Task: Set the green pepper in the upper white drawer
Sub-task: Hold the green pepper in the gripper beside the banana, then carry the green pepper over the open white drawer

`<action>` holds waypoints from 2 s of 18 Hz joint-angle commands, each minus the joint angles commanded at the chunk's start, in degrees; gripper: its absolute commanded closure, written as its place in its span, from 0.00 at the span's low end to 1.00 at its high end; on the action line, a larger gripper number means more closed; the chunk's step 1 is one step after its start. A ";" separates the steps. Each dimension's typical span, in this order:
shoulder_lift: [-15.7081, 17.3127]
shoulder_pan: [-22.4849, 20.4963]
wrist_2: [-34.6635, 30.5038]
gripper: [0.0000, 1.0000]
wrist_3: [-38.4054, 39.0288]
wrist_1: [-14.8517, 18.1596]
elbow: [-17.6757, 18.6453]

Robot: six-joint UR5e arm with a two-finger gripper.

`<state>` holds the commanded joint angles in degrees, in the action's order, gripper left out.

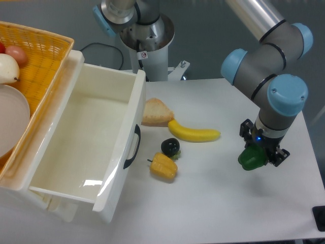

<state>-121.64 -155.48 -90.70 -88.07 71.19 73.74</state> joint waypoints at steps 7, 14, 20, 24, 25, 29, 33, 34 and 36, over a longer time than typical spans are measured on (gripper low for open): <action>0.96 -0.09 1.66 0.55 0.53 0.00 -0.88; 5.97 0.26 7.28 0.55 8.69 1.93 0.00; 10.10 1.84 14.75 0.55 17.12 5.80 0.35; 14.49 2.81 21.43 0.55 20.47 6.24 4.21; 15.02 3.25 22.23 0.55 21.96 6.33 4.57; 15.99 5.71 25.65 0.55 28.46 6.94 4.75; 19.85 5.98 29.26 0.55 32.69 6.94 5.79; 20.73 6.06 29.70 0.55 32.96 6.94 6.15; 21.79 6.85 30.41 0.55 33.40 7.12 7.11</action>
<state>-99.85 -148.63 -60.30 -54.67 78.31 80.85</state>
